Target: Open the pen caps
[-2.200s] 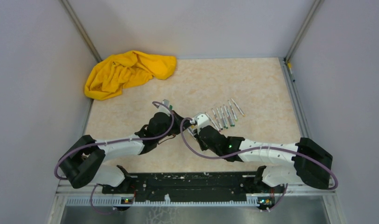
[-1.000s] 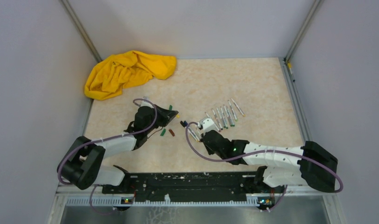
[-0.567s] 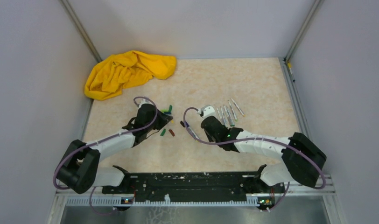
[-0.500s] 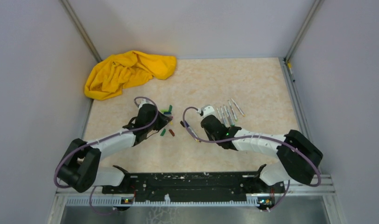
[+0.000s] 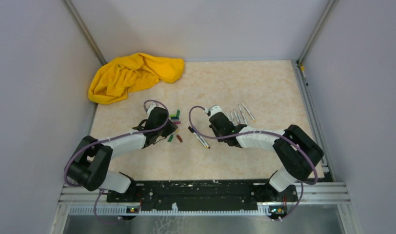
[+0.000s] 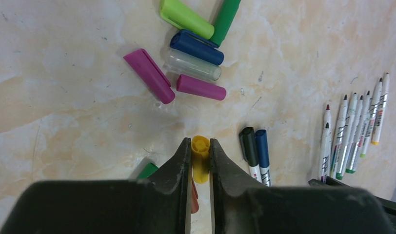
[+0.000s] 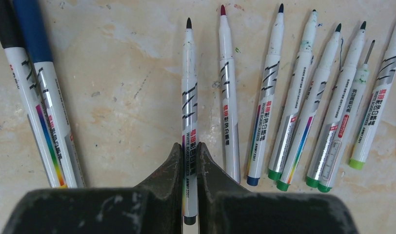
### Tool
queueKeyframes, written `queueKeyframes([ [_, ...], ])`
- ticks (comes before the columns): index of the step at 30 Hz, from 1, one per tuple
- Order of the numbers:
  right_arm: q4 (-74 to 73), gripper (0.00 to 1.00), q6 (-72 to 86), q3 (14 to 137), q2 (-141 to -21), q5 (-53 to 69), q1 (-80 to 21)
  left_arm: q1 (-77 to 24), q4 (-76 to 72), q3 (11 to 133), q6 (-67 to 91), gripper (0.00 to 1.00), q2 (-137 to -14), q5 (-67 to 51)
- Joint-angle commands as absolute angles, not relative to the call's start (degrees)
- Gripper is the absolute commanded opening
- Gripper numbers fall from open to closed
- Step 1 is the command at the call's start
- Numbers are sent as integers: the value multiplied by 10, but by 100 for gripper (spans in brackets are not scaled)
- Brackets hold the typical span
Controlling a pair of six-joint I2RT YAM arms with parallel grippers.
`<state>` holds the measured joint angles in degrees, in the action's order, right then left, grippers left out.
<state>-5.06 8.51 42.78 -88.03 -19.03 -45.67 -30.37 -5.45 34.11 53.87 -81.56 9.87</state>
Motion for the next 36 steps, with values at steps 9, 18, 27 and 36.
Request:
queueKeyframes([
  [9, -25, 20, 67, 446, -907, -192, -439, -302, -51, 358, 525, 37, -830, 110],
  [18, -39, 34, 60, 454, -894, -195, -439, -302, -37, 356, 527, 39, -801, 120],
  [27, -47, 36, 40, 462, -816, -185, -469, -303, -44, 327, 552, 54, -718, 117],
  [36, -35, 39, 40, 481, -846, -142, -507, -304, -68, 286, 557, 74, -682, 104],
])
